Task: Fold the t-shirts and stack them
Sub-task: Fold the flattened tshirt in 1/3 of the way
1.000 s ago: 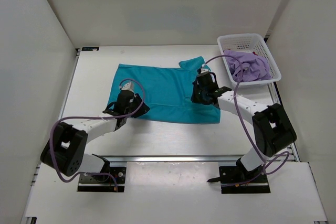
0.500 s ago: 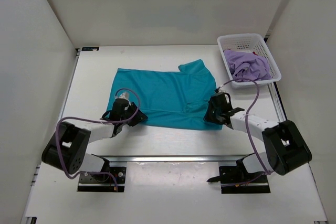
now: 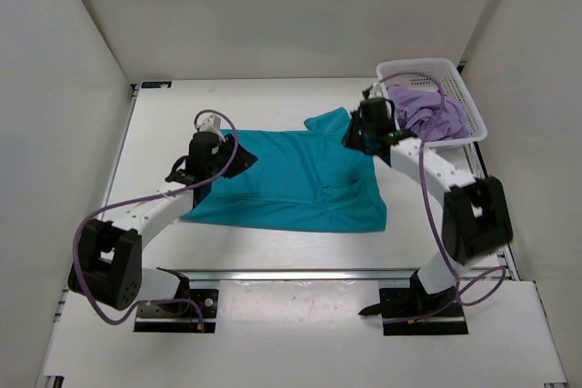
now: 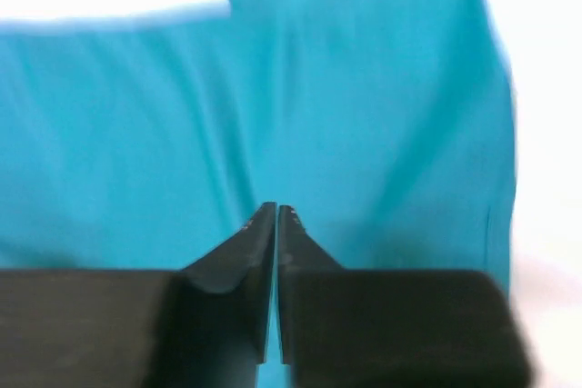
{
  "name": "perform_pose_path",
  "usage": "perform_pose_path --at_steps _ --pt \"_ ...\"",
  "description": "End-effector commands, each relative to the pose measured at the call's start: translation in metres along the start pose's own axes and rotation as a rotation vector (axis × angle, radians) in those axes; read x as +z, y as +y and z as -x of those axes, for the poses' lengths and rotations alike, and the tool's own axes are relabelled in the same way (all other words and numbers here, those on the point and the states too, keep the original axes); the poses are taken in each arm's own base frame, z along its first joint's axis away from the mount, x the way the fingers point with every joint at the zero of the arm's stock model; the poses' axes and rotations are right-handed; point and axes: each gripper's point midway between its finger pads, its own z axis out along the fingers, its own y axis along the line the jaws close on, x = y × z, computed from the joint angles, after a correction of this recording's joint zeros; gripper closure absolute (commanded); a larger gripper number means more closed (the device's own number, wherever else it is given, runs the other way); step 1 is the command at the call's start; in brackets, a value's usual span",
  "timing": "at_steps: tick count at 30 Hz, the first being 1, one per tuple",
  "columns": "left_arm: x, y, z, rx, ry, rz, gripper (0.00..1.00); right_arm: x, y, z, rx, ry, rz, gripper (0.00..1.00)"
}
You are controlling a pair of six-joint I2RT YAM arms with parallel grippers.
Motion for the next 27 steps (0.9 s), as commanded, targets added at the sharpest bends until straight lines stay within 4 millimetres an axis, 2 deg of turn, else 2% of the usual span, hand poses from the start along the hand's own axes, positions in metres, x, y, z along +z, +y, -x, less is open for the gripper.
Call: perform_pose_path --at_steps 1,2,3,4,5,6,7,8,9,10,11,12,13,14,15,16,17,19,21,23,24,26,27 --pt "0.015 0.000 0.024 -0.029 -0.023 -0.015 0.58 0.046 0.001 0.059 -0.062 -0.075 -0.005 1.00" --pt "0.018 0.001 0.028 -0.046 -0.021 -0.021 0.58 0.051 0.008 0.087 -0.069 -0.114 0.026 0.99" --pt "0.020 0.003 0.030 -0.058 -0.023 -0.020 0.58 0.063 0.012 0.098 -0.082 -0.116 0.030 1.00" --pt "0.021 0.003 0.030 -0.063 -0.019 -0.025 0.58 0.081 0.001 0.104 -0.076 -0.115 0.000 1.00" --pt "0.023 0.005 0.028 -0.064 -0.021 -0.018 0.58 0.084 0.005 0.127 -0.100 -0.154 -0.001 1.00" --pt "0.024 0.004 0.028 -0.057 -0.021 -0.017 0.59 0.100 0.001 0.133 -0.097 -0.131 -0.017 1.00" --pt "0.023 0.004 0.026 -0.051 -0.015 -0.019 0.58 0.120 -0.011 0.124 -0.110 -0.087 -0.042 1.00" --pt "0.025 0.006 0.022 -0.046 -0.011 -0.007 0.58 0.122 -0.006 0.149 -0.109 -0.129 -0.033 1.00" --pt "0.025 0.006 0.020 -0.039 -0.008 -0.007 0.58 0.139 -0.010 0.152 -0.110 -0.106 -0.046 0.98" --pt "0.026 0.009 0.021 -0.041 -0.012 -0.003 0.58 0.160 -0.023 0.136 -0.109 -0.042 -0.074 0.96" --pt "0.026 0.010 0.013 -0.041 0.007 -0.004 0.58 0.177 -0.025 0.145 -0.118 -0.048 -0.077 0.92" --pt "0.026 0.012 0.016 -0.050 0.003 -0.004 0.59 0.170 -0.017 0.171 -0.131 -0.087 -0.068 0.86" --pt "0.027 0.012 0.012 -0.043 0.012 -0.005 0.59 0.194 -0.033 0.143 -0.130 0.005 -0.103 0.82" --pt "0.027 0.012 0.013 -0.044 0.009 -0.004 0.58 0.205 -0.034 0.160 -0.140 -0.040 -0.116 0.74" --pt "0.027 0.011 0.013 -0.048 0.010 -0.009 0.58 0.197 -0.029 0.182 -0.139 -0.079 -0.111 0.67" --pt "0.026 0.009 0.013 -0.043 0.012 -0.015 0.58 0.212 -0.037 0.162 -0.122 -0.022 -0.115 0.63" --pt "0.027 0.013 0.012 -0.045 0.013 -0.004 0.59 0.212 -0.037 0.164 -0.108 -0.021 -0.086 0.63" --pt "0.026 0.012 0.017 -0.050 0.002 -0.006 0.59 0.221 -0.051 0.138 -0.076 0.046 -0.097 0.62" --pt "0.029 0.012 0.015 -0.048 0.007 -0.004 0.59 0.222 -0.053 0.134 -0.067 0.059 -0.101 0.62" --pt "0.029 0.015 0.015 -0.056 0.006 0.000 0.59 0.219 -0.045 0.138 -0.075 0.058 -0.084 0.63" --pt "0.029 0.015 0.013 -0.056 0.015 0.000 0.59 0.219 -0.046 0.133 -0.082 0.071 -0.098 0.63" --pt "0.030 0.017 0.016 -0.057 0.001 0.008 0.59 0.222 -0.046 0.129 -0.091 0.079 -0.099 0.63" --pt "0.030 0.017 0.020 -0.057 -0.007 0.009 0.58 0.221 -0.039 0.129 -0.098 0.079 -0.083 0.63"
